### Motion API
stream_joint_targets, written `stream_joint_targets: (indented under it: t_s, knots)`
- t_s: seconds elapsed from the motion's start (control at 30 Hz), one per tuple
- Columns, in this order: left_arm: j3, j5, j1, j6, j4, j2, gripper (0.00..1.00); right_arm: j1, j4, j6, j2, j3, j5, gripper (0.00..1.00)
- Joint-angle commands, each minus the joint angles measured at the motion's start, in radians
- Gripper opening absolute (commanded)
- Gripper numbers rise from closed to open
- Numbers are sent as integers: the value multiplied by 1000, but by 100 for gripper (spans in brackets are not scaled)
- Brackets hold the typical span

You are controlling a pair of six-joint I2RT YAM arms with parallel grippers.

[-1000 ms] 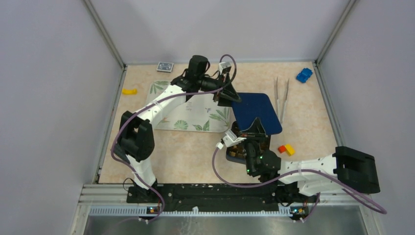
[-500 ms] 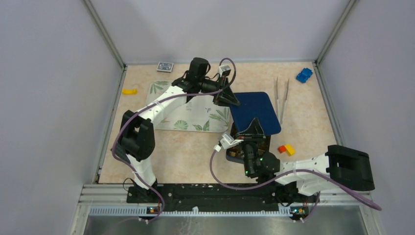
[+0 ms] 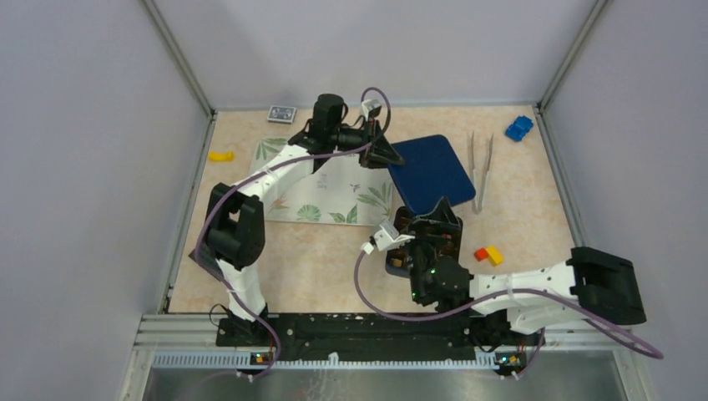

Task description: Pack the chocolate

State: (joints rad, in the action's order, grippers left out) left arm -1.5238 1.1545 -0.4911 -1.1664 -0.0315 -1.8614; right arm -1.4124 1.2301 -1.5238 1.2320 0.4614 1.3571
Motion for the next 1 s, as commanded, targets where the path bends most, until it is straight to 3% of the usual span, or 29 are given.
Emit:
stream_joint_targets:
  t_s: [0.0, 0.03, 0.07, 0.23, 0.3, 0.4, 0.57, 0.7, 0.83, 0.97]
  knots:
    - [-96, 5, 65, -13, 154, -37, 0, -72, -1049, 743, -139, 183, 34, 95]
    - [-110, 10, 74, -8, 154, -44, 0, -75, -1369, 1012, -158, 271, -9, 95]
    - [-129, 12, 86, 2, 146, -51, 0, -76, -1583, 1201, -164, 372, -51, 95]
    - [-145, 23, 150, 79, 99, -45, 0, -77, -1883, 1538, -196, 571, -225, 95]
    - [-149, 54, 170, 152, 41, -37, 0, -31, -1871, 1567, -242, 619, -350, 95]
    - [-135, 103, 189, 280, -67, -11, 0, 182, -1856, 1636, -319, 678, -641, 94]
    - [-105, 155, 195, 516, -249, 43, 0, 713, -1855, 1785, -342, 738, -1218, 96]
    - [-18, 199, 194, 545, -225, 106, 0, 1106, -1799, 1895, -307, 688, -1739, 96]
    - [26, 224, 193, 556, -207, 139, 0, 1271, -1620, 2013, -275, 571, -2114, 96]
    - [37, 240, 185, 611, -252, 160, 0, 1281, -1429, 2104, -242, 475, -2242, 96]
